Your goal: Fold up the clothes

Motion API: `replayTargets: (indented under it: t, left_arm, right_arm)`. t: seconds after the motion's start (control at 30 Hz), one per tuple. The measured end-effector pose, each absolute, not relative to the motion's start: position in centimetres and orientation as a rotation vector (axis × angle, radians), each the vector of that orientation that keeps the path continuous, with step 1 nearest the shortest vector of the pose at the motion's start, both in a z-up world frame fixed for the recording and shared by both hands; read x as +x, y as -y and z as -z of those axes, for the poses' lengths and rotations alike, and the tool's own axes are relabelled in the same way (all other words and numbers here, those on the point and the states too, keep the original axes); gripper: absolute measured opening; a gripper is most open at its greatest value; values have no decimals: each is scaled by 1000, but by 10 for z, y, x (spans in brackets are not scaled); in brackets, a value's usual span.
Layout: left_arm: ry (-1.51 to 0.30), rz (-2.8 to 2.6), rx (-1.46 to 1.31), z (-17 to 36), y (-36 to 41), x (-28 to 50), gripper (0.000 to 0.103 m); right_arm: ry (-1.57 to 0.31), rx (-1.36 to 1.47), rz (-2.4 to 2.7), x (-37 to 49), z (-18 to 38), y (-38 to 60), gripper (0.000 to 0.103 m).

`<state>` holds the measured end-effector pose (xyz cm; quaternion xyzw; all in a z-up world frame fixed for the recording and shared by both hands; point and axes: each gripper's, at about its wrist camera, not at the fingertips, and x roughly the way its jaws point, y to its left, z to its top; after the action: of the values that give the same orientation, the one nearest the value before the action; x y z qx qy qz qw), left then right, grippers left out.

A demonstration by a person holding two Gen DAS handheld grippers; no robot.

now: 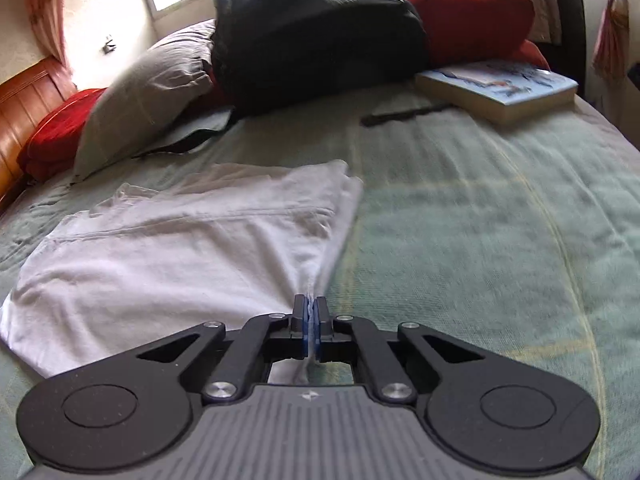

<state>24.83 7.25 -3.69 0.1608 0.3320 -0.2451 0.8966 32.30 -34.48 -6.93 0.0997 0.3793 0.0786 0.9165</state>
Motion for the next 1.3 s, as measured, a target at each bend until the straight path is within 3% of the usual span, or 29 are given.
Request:
replayTargets:
  t: [0.2, 0.37, 0.43, 0.5, 0.67, 0.83, 0.97, 1.03, 1.1, 1.3]
  left_arm:
    - [-712, 498, 241, 33, -84, 265, 102]
    - [-789, 464, 132, 48, -88, 296, 102]
    - [-841, 444, 86, 58, -94, 302, 102]
    - [-876, 426, 73, 64, -101, 299, 102]
    - [-913, 391, 114, 56, -123, 277, 102]
    - [-869, 315, 325, 25, -135, 256, 102]
    - [-766, 257, 726, 6, -121, 241, 102]
    - [-716, 247, 884, 5, -109, 237, 102]
    - [-694, 276, 934, 12, -95, 235, 102]
    - [-639, 426, 984, 55, -32, 225, 102]
  right_arm:
    - [-731, 160, -165, 310, 46, 344, 4]
    - [-706, 72, -328, 304, 32, 300, 17]
    - [-731, 46, -373, 301, 38, 282, 29]
    - [-783, 38, -387, 299, 51, 275, 35]
    - [-844, 87, -371, 282, 62, 293, 38]
    - [-816, 2, -233, 261, 38, 319, 61]
    - [-742, -292, -118, 245, 13, 311, 72]
    - [-689, -487, -74, 237, 8, 296, 86]
    - [-652, -621, -104, 232, 10, 275, 91]
    - [-615, -827, -336, 218, 40, 206, 91]
